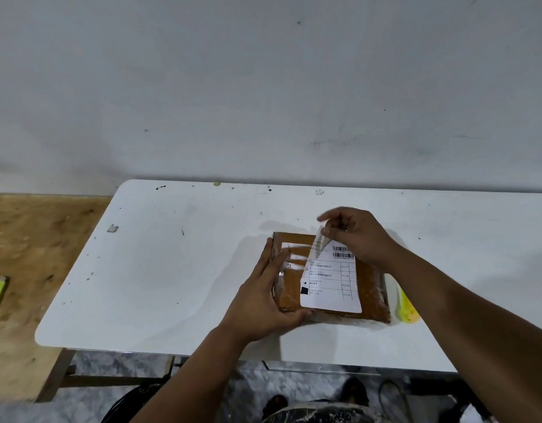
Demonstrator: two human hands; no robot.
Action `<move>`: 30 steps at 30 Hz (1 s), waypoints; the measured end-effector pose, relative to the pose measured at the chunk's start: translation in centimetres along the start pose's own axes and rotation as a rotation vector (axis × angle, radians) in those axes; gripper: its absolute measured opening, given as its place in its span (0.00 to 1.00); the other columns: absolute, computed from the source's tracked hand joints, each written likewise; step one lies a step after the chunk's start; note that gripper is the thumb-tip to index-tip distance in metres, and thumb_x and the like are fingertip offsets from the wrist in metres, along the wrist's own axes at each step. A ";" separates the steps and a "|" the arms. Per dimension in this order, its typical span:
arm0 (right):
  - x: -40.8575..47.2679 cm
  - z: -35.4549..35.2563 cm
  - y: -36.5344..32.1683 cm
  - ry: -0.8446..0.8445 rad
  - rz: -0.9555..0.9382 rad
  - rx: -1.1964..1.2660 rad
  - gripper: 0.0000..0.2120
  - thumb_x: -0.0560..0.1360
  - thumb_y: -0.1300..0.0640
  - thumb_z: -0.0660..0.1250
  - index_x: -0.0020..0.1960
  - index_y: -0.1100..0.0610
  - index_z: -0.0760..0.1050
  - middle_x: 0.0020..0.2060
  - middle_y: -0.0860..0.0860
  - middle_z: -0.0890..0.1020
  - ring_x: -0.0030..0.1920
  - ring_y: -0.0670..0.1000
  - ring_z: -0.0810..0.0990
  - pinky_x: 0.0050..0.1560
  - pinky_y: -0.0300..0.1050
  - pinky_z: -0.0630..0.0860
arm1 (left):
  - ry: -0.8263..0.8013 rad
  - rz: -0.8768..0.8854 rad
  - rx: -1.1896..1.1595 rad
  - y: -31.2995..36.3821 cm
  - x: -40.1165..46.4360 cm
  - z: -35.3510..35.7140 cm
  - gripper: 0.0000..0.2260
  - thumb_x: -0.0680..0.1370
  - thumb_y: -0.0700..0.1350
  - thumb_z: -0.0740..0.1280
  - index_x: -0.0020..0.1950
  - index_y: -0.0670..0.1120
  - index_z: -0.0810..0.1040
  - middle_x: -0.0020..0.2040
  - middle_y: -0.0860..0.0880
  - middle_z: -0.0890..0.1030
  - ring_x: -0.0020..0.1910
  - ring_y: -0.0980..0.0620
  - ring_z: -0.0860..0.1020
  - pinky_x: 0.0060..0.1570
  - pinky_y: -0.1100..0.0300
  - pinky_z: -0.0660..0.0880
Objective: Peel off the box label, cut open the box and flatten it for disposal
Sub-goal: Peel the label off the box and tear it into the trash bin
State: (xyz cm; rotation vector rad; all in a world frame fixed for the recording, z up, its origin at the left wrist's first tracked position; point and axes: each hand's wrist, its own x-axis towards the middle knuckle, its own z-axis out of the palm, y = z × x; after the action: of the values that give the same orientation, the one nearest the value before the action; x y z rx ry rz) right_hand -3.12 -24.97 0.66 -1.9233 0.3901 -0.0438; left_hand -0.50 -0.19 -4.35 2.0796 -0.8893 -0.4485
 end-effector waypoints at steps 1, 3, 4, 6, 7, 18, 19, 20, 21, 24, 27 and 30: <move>0.1 0.0 -0.1 -0.017 -0.010 -0.048 0.14 0.75 0.62 0.70 0.58 0.48 0.79 0.42 0.48 0.83 0.45 0.48 0.82 0.44 0.42 0.78 | 0.003 0.001 0.002 -0.1 0.0 0.0 0.53 0.65 0.68 0.77 0.81 0.65 0.49 0.80 0.69 0.42 0.80 0.65 0.51 0.76 0.52 0.66; -0.1 0.0 -0.3 -0.051 -0.017 -0.233 0.22 0.75 0.60 0.71 0.66 0.47 0.73 0.48 0.46 0.81 0.52 0.48 0.79 0.52 0.43 0.77 | 0.010 0.003 0.014 -0.3 0.1 0.2 0.53 0.65 0.69 0.77 0.81 0.65 0.49 0.80 0.68 0.42 0.80 0.64 0.51 0.76 0.52 0.66; -0.2 0.0 -0.2 -0.064 -0.025 -0.332 0.25 0.75 0.60 0.71 0.69 0.47 0.70 0.52 0.45 0.79 0.54 0.48 0.78 0.55 0.43 0.77 | 0.012 0.004 0.018 -0.4 0.1 0.2 0.52 0.65 0.69 0.77 0.81 0.65 0.49 0.81 0.68 0.42 0.80 0.64 0.51 0.76 0.52 0.66; -0.6 0.2 0.1 -0.067 -0.059 -0.475 0.30 0.75 0.59 0.70 0.74 0.47 0.65 0.62 0.44 0.75 0.59 0.46 0.74 0.58 0.42 0.74 | 0.016 0.001 0.026 -0.5 0.0 0.3 0.52 0.65 0.70 0.76 0.80 0.66 0.49 0.80 0.69 0.43 0.80 0.64 0.53 0.76 0.54 0.65; -0.7 0.2 0.2 -0.052 -0.064 -0.518 0.30 0.76 0.58 0.70 0.75 0.48 0.63 0.66 0.45 0.71 0.61 0.46 0.73 0.59 0.40 0.72 | 0.024 0.000 0.031 -0.5 0.0 0.4 0.51 0.65 0.70 0.76 0.80 0.68 0.49 0.80 0.69 0.43 0.80 0.64 0.53 0.75 0.57 0.65; -1.0 -1.1 1.6 0.179 0.129 -0.308 0.05 0.77 0.55 0.68 0.48 0.54 0.83 0.44 0.46 0.83 0.46 0.47 0.80 0.40 0.36 0.69 | 0.045 0.038 0.023 0.0 -0.2 0.1 0.49 0.64 0.66 0.78 0.74 0.76 0.48 0.79 0.73 0.43 0.76 0.74 0.50 0.69 0.67 0.62; -1.1 -1.0 1.6 0.186 0.146 -0.246 0.05 0.77 0.55 0.68 0.48 0.54 0.83 0.43 0.46 0.83 0.45 0.46 0.80 0.41 0.36 0.70 | 0.044 0.040 0.022 -0.1 -0.2 0.1 0.49 0.64 0.66 0.77 0.75 0.75 0.49 0.79 0.72 0.43 0.77 0.72 0.50 0.70 0.65 0.62; -1.3 -0.9 1.7 0.186 0.163 -0.194 0.05 0.77 0.55 0.68 0.48 0.54 0.83 0.43 0.46 0.84 0.45 0.46 0.80 0.41 0.38 0.72 | 0.044 0.042 0.022 -0.1 -0.2 0.1 0.49 0.64 0.67 0.77 0.76 0.74 0.49 0.79 0.72 0.43 0.78 0.71 0.49 0.71 0.64 0.62; -1.4 -0.9 1.7 0.181 0.178 -0.156 0.05 0.78 0.55 0.68 0.47 0.54 0.82 0.43 0.47 0.84 0.44 0.47 0.81 0.42 0.40 0.73 | 0.044 0.042 0.024 -0.1 -0.1 0.2 0.50 0.65 0.67 0.77 0.78 0.71 0.50 0.79 0.71 0.42 0.78 0.69 0.49 0.72 0.62 0.62; -1.6 -1.2 2.1 0.149 0.205 -0.073 0.06 0.78 0.56 0.67 0.44 0.54 0.82 0.44 0.50 0.86 0.47 0.52 0.83 0.48 0.49 0.77 | 0.039 0.026 0.031 -0.3 0.0 0.4 0.51 0.65 0.67 0.77 0.80 0.67 0.50 0.80 0.70 0.42 0.79 0.68 0.47 0.73 0.61 0.62; -1.8 -1.5 2.3 0.090 0.212 0.063 0.08 0.78 0.60 0.66 0.43 0.56 0.81 0.49 0.49 0.86 0.51 0.54 0.83 0.55 0.52 0.77 | 0.041 0.030 0.040 -0.6 0.1 0.5 0.53 0.65 0.67 0.77 0.81 0.65 0.48 0.81 0.68 0.41 0.79 0.67 0.45 0.73 0.60 0.62; -2.0 -1.6 2.0 0.040 0.226 0.195 0.10 0.78 0.64 0.64 0.39 0.57 0.78 0.53 0.50 0.85 0.51 0.55 0.82 0.53 0.50 0.77 | 0.050 0.033 0.040 -0.6 0.1 0.6 0.54 0.65 0.66 0.78 0.81 0.64 0.47 0.81 0.66 0.41 0.79 0.66 0.45 0.73 0.60 0.62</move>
State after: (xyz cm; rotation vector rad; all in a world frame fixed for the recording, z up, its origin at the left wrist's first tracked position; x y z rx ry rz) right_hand -5.80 -26.44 -0.23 -1.6789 0.6060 0.0275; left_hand -0.53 -0.29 -5.16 2.1005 -0.9082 -0.3622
